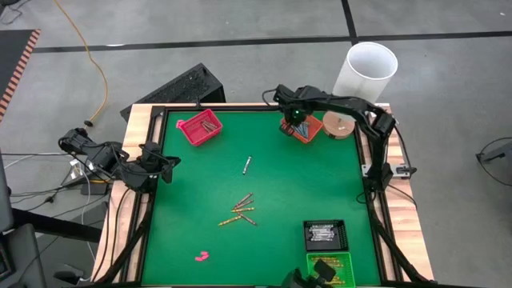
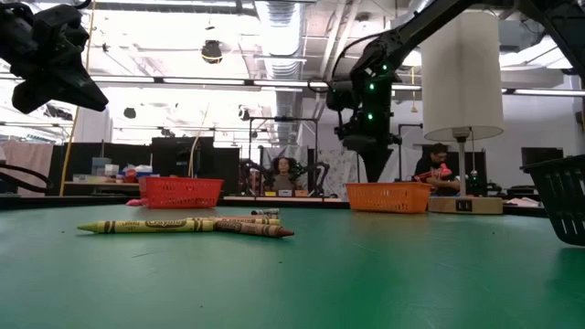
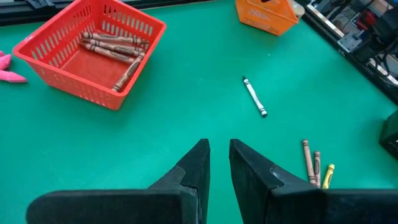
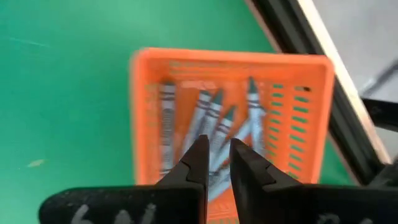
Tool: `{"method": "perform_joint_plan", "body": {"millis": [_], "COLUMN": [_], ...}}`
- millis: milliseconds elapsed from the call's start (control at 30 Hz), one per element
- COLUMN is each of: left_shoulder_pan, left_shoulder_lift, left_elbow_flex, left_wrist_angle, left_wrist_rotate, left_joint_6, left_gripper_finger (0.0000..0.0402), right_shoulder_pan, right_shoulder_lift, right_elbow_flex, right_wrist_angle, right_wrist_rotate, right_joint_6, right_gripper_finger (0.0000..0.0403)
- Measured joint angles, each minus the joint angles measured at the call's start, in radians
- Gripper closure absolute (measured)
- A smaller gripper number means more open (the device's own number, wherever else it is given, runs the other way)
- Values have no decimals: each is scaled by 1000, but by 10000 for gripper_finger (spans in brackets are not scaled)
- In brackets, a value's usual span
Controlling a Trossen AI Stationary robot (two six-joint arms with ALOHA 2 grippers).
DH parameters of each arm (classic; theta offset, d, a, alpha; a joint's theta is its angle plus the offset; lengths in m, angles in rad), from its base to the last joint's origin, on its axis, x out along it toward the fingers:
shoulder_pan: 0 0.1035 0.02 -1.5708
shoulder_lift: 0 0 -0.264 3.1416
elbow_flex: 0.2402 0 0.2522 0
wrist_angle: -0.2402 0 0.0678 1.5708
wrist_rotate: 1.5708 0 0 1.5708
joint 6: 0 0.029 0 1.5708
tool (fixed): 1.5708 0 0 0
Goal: Sort crayons
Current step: Put the black crayon into the black bin
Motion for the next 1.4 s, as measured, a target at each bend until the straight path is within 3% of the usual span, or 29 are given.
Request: {"method": "perform_joint_plan", "body": {"millis": [233, 400, 600, 767, 933, 1400], "left_shoulder_pan": [0, 0, 0, 0, 0, 0], "left_shoulder_lift": [0, 0, 0, 0, 0, 17], "left_elbow_flex": [0, 0, 0, 0, 0, 0], "left_wrist_angle": [1, 1, 0, 0, 0, -3], "left_wrist_rotate": [-1, -1, -1, -1, 0, 9], "left_joint_6": [0, 6, 3, 1, 0, -8], "left_gripper_finger": [352, 352, 352, 352, 352, 325], "right_shoulder_pan": [95, 233, 404, 494, 509, 495], "right_shoulder_lift": [-31, -31, -31, 0, 54, 166], "right_elbow_flex": [83, 127, 127, 127, 134, 137], "right_wrist_angle": [9, 59, 191, 345, 417, 289], "right_wrist_rotate": [-194, -351, -349, -261, -256, -249], "right_joint_6": [36, -208, -450, -599, -638, -753], "right_gripper_finger": [344, 344, 344, 344, 344, 344]}}
